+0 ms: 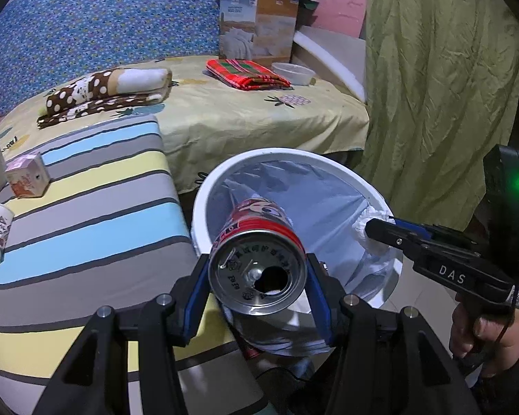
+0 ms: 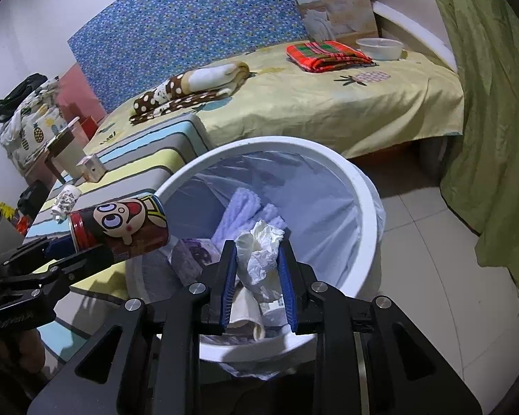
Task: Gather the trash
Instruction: 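Carry the tissue and red can over the trash bin with both grippers, then open both grippers to drop the tissue and red can into the bin, then withdraw both grippers from the bin back over the table, then grasp the patterned paper cup with the left gripper while the right gripper grasps the milk carton, then carry the paper cup and milk carton over the trash bin with both grippers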
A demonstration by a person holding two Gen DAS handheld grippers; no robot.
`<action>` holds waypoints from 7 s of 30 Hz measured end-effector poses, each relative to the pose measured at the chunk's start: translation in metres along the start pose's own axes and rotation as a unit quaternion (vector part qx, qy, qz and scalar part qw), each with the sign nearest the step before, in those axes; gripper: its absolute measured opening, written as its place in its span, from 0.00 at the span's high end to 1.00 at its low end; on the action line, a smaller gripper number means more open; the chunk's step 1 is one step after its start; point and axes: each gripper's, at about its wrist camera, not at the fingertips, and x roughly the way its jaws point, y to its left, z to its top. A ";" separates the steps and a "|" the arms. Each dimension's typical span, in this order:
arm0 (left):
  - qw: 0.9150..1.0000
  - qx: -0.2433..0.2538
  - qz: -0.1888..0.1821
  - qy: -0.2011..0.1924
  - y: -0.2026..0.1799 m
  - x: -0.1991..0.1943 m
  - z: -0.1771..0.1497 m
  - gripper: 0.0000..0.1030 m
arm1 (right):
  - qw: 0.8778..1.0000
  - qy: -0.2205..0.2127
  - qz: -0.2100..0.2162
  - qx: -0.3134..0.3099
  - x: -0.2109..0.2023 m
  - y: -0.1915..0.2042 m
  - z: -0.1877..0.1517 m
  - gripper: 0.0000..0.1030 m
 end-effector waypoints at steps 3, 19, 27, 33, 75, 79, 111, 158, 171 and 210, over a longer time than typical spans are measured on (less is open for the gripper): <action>1.000 0.002 -0.004 0.006 -0.004 0.005 0.000 0.47 | 1.000 0.004 -0.001 0.004 0.002 -0.003 -0.001 0.72; 1.000 0.001 -0.026 -0.003 -0.010 0.003 -0.002 0.47 | 1.000 0.000 -0.013 0.009 -0.001 -0.009 -0.001 0.52; 1.000 -0.007 -0.028 -0.013 -0.004 -0.007 -0.004 0.47 | 1.000 -0.009 -0.013 0.012 -0.009 -0.008 -0.002 0.52; 0.999 -0.016 -0.026 -0.020 0.003 -0.019 -0.009 0.47 | 1.000 -0.016 -0.010 0.007 -0.016 -0.001 -0.002 0.52; 0.984 -0.120 0.096 -0.092 0.102 -0.121 -0.072 0.47 | 0.986 -0.018 0.093 -0.138 -0.026 0.132 -0.012 0.52; 0.981 -0.131 0.108 -0.093 0.114 -0.122 -0.074 0.47 | 0.982 -0.016 0.100 -0.158 -0.022 0.145 -0.011 0.52; 0.966 -0.166 0.180 -0.084 0.209 -0.109 -0.052 0.47 | 0.962 -0.013 0.153 -0.227 0.024 0.189 0.034 0.52; 0.957 -0.212 0.195 -0.025 0.291 -0.031 -0.029 0.52 | 0.913 0.068 0.198 -0.350 0.181 0.270 0.096 0.37; 0.958 -0.214 0.186 -0.031 0.292 -0.034 -0.029 0.52 | 0.923 0.073 0.192 -0.326 0.162 0.273 0.088 0.62; 0.981 -0.127 0.137 -0.048 0.138 -0.088 -0.046 0.54 | 0.973 -0.018 0.115 -0.202 0.011 0.168 0.027 0.62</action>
